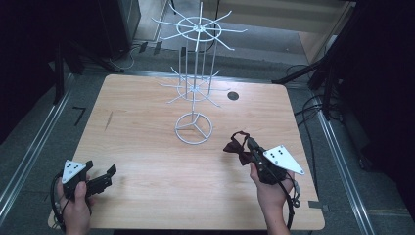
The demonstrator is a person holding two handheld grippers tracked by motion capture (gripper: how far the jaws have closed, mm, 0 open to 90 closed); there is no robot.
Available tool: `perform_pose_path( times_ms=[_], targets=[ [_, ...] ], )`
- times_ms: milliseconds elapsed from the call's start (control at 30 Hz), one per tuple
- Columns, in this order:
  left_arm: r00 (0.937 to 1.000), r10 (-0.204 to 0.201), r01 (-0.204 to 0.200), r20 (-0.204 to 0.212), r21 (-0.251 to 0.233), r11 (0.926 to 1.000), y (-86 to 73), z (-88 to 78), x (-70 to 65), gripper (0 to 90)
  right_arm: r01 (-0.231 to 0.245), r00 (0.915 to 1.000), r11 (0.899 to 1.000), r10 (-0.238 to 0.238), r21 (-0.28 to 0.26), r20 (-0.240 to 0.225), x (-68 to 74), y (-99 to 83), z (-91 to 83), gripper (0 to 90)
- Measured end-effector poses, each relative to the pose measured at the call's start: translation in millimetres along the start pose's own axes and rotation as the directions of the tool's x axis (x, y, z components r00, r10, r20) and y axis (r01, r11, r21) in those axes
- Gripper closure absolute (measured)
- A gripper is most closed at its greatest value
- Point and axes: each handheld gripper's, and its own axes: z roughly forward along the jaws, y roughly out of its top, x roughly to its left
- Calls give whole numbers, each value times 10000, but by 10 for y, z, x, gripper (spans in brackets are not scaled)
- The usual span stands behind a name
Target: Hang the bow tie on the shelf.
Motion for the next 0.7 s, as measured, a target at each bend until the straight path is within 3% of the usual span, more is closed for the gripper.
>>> perform_pose_path(
  times_ms=[700],
  targets=[
    [10000, 33, -33, 20, 52, 10000, 2, 4, -4, 141, 199, 9994, 9990, -210, -400, -267, 73, 220, 95, 900]
  ],
)
